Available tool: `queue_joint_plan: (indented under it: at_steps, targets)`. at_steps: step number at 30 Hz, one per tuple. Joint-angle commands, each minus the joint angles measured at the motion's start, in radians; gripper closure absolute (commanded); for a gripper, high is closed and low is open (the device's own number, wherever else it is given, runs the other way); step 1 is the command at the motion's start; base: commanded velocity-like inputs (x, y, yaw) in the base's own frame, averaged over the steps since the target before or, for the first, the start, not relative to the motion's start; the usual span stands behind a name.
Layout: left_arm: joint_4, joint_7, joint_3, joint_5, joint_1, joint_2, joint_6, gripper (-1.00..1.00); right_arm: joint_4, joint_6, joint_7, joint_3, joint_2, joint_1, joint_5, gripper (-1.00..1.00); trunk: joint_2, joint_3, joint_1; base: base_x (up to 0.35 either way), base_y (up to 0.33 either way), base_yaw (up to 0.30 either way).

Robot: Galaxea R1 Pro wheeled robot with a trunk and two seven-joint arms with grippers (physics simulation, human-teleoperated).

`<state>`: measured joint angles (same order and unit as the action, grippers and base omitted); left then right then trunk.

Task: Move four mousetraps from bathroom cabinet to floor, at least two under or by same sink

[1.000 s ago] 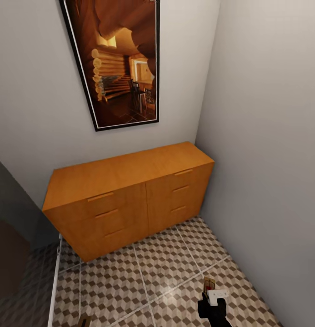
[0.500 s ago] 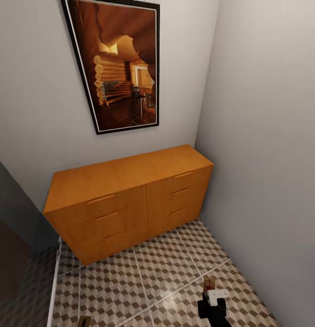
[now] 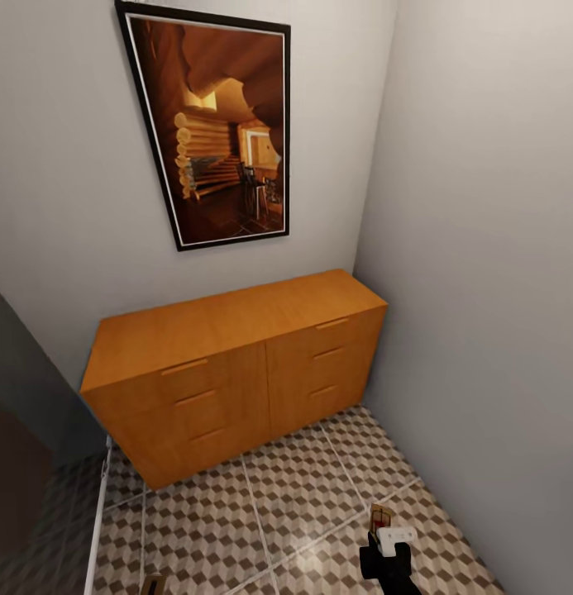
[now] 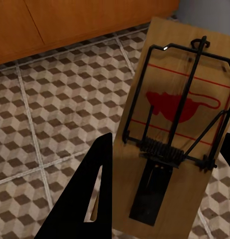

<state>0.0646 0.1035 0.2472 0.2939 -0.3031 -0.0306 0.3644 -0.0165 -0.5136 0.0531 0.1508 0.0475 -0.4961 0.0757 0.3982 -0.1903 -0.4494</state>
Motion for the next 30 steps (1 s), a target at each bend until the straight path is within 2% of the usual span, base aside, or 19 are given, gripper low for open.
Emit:
queue_joint_plan:
  at_steps: [1, 30]
  targets:
    - [0.000, 0.005, 0.009, 0.004, -0.001, 0.000, 0.002, 1.00, 0.001, -0.003, -0.001, 0.009, 0.000, -0.001, 0.010, 1.00, 0.002, 0.000, -0.001, 0.000, 0.000, 0.000]
    - [0.000, 0.005, 0.008, 0.004, -0.001, 0.000, 0.002, 1.00, 0.001, -0.003, -0.001, 0.009, 0.001, -0.001, 0.010, 1.00, 0.002, 0.046, -0.001, 0.000, 0.000, 0.000]
